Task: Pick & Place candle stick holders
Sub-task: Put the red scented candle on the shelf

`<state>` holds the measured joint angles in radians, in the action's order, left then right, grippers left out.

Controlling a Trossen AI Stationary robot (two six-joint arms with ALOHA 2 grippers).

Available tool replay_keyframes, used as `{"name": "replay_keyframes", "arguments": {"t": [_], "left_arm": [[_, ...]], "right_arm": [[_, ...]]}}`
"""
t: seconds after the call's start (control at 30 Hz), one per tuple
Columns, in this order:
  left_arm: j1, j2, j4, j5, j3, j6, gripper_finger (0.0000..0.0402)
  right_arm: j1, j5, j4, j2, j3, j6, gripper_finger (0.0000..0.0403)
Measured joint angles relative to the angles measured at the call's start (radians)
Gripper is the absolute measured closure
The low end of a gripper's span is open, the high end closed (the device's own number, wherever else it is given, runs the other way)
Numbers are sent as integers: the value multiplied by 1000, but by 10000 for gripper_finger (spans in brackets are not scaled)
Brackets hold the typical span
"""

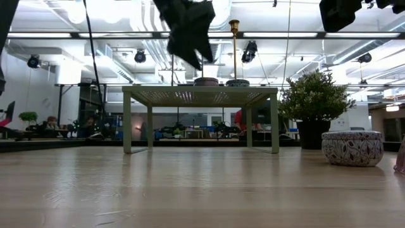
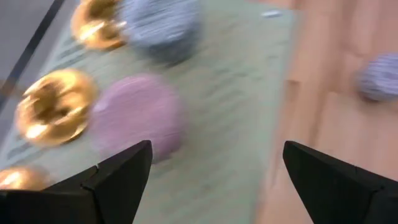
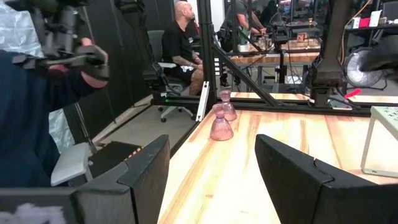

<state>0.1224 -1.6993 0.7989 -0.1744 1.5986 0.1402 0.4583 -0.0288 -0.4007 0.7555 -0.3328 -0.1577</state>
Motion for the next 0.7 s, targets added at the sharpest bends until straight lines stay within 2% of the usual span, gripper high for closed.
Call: {"name": "replay_keyframes", "arguments": {"t": [0.23,0.37,0.43,0.6,0.7], "left_arm": [[-179,-3,-163,1,-3,-164,37],[-260,-4,-348,29,-51,-194,37],[-276,-15,-435,78,-80,-196,37],[-287,-52,-671,103,-167,-227,37],[-287,-96,-738,128,-184,-260,37]], "right_arm": [[0,0,0,0,0,-14,175],[0,0,0,-3,0,-8,175],[0,0,0,-4,0,-8,175],[0,5,-2,-28,-10,-17,175],[0,12,3,-39,-16,-40,175]]}}
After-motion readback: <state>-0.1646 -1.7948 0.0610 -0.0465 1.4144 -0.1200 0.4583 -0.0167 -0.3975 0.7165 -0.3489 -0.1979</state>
